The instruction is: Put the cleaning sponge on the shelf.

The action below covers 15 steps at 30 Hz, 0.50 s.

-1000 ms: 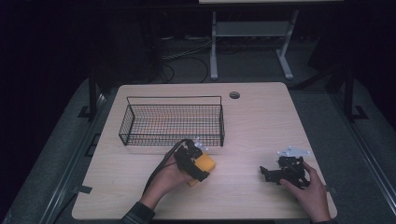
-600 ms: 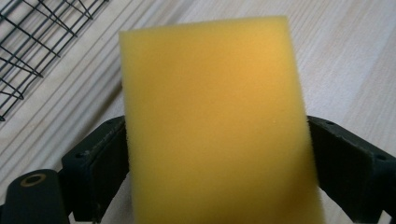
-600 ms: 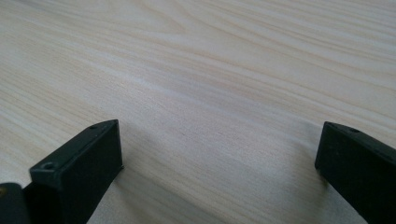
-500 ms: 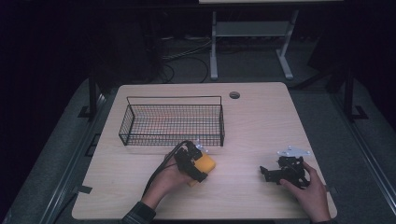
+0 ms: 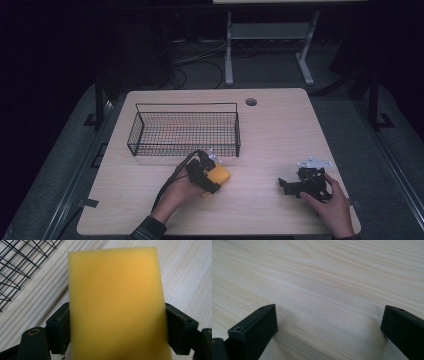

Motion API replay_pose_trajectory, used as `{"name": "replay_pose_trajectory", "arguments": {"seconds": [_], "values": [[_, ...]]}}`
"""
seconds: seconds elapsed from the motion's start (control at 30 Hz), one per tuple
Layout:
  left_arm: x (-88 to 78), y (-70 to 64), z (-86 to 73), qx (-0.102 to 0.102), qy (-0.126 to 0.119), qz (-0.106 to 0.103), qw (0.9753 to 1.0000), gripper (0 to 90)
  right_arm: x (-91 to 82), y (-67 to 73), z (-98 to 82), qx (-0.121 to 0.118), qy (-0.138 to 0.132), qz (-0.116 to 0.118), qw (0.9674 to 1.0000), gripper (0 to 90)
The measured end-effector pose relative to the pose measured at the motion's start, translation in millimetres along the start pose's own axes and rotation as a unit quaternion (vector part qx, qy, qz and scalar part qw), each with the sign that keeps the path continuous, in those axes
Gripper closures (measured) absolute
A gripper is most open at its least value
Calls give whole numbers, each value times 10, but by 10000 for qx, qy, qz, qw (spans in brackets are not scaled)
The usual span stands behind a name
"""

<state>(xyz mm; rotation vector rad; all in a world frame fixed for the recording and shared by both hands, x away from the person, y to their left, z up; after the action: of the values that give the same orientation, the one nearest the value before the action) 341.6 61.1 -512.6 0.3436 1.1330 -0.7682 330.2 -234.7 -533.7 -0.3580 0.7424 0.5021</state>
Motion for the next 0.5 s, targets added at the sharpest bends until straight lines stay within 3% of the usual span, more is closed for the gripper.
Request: {"name": "replay_pose_trajectory", "arguments": {"seconds": [0.5], "values": [[-44,26,-5,-72,1,-49,10000,218,0,0,0,-2,0,0,10000,0]]}}
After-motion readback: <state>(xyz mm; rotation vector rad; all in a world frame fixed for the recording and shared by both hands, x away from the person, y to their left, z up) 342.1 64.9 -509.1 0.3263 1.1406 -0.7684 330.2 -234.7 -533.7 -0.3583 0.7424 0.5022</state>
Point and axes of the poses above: each handheld gripper's, and its own axes: x roughly forward along the jaws, z roughly out of its top, y roughly to its left, the point moved 7 cm from there along x, roughly forward along the jaws, and after that the axes turned 13 degrees about -x, right-handed, at the moved point
